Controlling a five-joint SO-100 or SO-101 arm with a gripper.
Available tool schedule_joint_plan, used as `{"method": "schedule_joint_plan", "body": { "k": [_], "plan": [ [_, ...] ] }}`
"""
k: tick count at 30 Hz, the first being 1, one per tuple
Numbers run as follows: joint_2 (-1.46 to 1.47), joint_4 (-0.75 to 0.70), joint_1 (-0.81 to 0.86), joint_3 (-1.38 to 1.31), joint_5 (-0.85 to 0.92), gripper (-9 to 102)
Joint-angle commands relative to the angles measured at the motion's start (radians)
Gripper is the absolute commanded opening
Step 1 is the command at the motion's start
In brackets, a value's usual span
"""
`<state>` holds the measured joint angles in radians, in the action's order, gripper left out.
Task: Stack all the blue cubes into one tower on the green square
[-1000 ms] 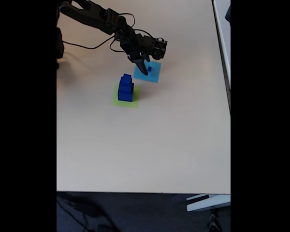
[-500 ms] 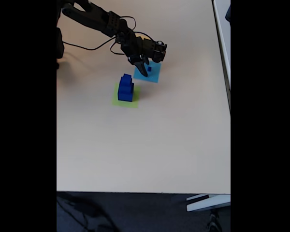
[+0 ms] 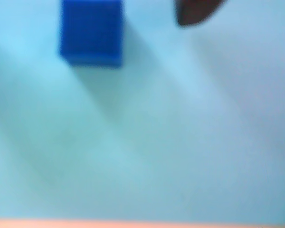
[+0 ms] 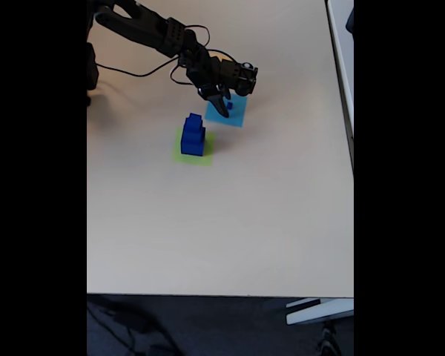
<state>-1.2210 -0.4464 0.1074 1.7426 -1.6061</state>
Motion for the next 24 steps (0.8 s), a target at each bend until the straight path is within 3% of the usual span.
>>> {"method": "schedule_joint_plan", "body": {
  "k": [1,24],
  "plan": [
    [-0.012,0.008,0.006,-0.058,0.009,21],
    [-0.008,-0.012,0.006,-0.077,0.012,13]
  ]
}}
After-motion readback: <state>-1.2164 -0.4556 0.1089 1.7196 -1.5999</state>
